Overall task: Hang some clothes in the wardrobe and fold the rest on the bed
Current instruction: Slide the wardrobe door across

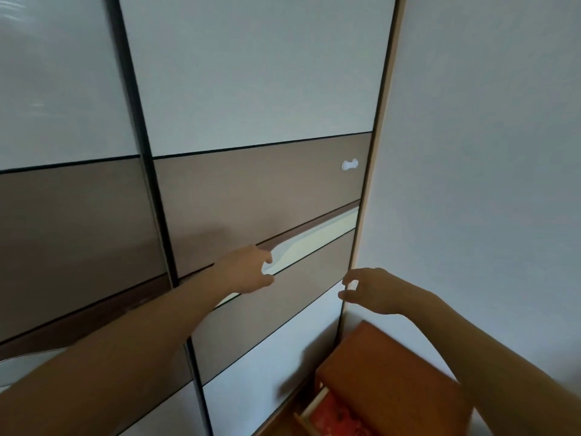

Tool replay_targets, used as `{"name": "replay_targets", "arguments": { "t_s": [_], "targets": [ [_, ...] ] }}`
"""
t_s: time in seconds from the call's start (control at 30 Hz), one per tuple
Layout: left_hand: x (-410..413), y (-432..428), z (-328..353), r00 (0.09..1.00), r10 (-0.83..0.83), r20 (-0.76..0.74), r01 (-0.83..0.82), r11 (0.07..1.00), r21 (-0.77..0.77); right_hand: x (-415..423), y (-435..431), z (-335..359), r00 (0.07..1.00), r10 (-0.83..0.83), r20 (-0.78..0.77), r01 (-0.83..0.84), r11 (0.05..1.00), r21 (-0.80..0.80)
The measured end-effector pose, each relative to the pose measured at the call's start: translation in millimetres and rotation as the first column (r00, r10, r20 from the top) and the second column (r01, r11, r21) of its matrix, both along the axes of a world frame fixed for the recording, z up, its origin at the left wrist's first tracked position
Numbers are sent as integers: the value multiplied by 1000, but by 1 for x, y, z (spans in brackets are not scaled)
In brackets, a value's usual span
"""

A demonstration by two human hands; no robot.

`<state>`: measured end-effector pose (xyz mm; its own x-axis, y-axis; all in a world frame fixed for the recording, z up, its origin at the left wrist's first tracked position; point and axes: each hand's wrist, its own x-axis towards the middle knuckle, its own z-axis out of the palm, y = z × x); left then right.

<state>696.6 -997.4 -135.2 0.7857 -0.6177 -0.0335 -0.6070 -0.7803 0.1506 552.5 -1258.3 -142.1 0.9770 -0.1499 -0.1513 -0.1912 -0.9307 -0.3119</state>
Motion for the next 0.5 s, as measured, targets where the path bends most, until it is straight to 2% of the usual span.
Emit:
{"name": "replay_targets", "arguments": {
  "t_s": [0.23,0.5],
  "targets": [
    [72,-91,-20,999,-46,11,46,999,-4,48,-92,-32,990,-123,-67,124,992,1],
    [174,-164,0,977,-145,158,147,989,-1,157,-158,-28,975,-222,22,221,975,23]
  ]
}}
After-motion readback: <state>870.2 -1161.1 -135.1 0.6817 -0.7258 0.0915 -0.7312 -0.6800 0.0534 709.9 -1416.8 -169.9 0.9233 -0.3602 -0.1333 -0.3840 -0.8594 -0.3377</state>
